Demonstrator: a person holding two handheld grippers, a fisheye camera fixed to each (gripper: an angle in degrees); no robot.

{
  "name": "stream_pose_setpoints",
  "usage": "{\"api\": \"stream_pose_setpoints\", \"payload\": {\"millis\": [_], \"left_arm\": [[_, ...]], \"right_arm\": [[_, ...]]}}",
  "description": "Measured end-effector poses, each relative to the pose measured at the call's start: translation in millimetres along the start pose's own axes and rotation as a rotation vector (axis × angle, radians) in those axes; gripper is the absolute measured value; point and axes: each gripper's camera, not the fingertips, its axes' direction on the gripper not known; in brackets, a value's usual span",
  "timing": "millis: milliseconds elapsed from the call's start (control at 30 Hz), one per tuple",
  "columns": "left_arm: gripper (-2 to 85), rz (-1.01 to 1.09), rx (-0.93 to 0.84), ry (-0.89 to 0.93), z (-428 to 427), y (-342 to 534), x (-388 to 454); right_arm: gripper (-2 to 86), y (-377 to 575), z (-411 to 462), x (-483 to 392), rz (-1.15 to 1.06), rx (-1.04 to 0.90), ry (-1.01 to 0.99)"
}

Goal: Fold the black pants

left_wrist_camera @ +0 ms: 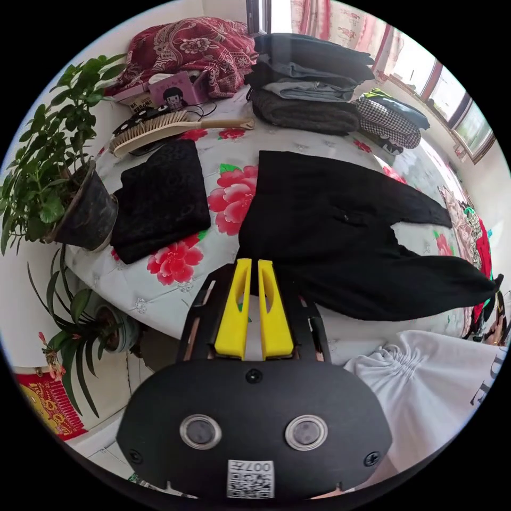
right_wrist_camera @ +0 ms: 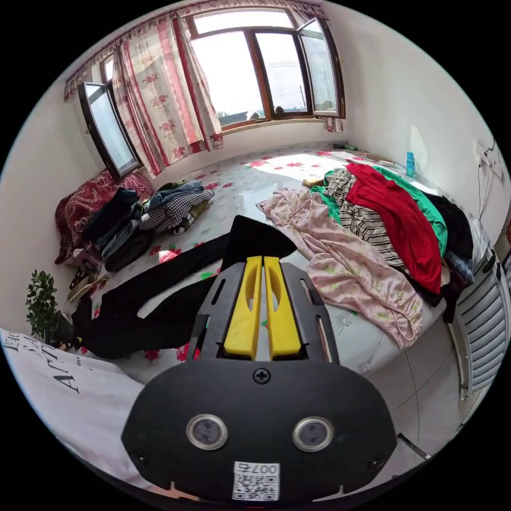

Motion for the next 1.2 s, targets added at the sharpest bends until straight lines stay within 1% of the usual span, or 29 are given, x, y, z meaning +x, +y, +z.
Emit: {"api": "stream_pose_setpoints", "payload": {"millis": [67, 133, 200, 267, 367, 533, 600, 667, 700, 733, 800, 900, 967, 1000, 1067, 1133, 1200], "left_arm": [[0.2, 0.003, 0.014, 0.003, 3, 7, -6], [0.9, -0.007, -0.011, 0.025, 17, 16, -10], [2.8, -0.069, -0.045, 0.042, 38, 32, -20], [3.8, -0.151, -0.077, 0.045, 48, 48, -33], [4.7, -0.281, -0.13, 0.069, 56, 75, -62], [7.0, -0.453, -0.136, 0.228, 67, 104, -107], [9.3, -0.516, -0.145, 0.385, 86, 108, -119], [10.3, -0.55, -0.16, 0.488, 104, 110, -122], [10.2, -0.58, -0.157, 0.486, 110, 113, -126], [9.5, -0.586, -0.162, 0.461, 110, 115, -128], [8.1, -0.572, -0.176, 0.456, 114, 118, -135], [7.5, -0.537, -0.154, 0.472, 115, 120, -137], [6.2, -0.544, -0.15, 0.498, 122, 121, -138], [4.9, -0.565, -0.157, 0.505, 129, 122, -139], [2.8, -0.59, -0.143, 0.514, 135, 127, -144], [1.4, -0.622, -0.098, 0.564, 136, 135, -151], [0.3, -0.625, 0.004, 0.662, 124, 145, -157]], "right_arm": [[0.0, 5, 11, 5, -0.035, -0.005, 0.0], [0.3, 25, 40, 21, -0.005, -0.074, 0.021], [0.9, 64, 89, 57, 0.157, -0.313, 0.063], [2.1, 96, 103, 76, 0.259, -0.409, 0.062], [3.5, 135, 101, 91, 0.379, -0.447, 0.04], [5.7, 155, 111, 100, 0.45, -0.466, -0.029], [6.2, 155, 126, 103, 0.486, -0.476, -0.06], [6.2, 157, 142, 105, 0.521, -0.518, -0.06], [5.8, 156, 143, 105, 0.543, -0.504, 0.007], [5.4, 156, 144, 105, 0.54, -0.485, 0.025], [4.2, 155, 152, 105, 0.595, -0.478, -0.037], [2.5, 148, 164, 98, 0.568, -0.51, -0.071], [1.4, 147, 175, 95, 0.548, -0.57, -0.027], [0.8, 145, 176, 94, 0.535, -0.564, -0.029], [0.3, 143, 174, 97, 0.553, -0.54, -0.085], [0.0, 140, 163, 99, 0.571, -0.481, -0.15], [-0.1, 132, 142, 103, 0.596, -0.378, -0.256]]}}
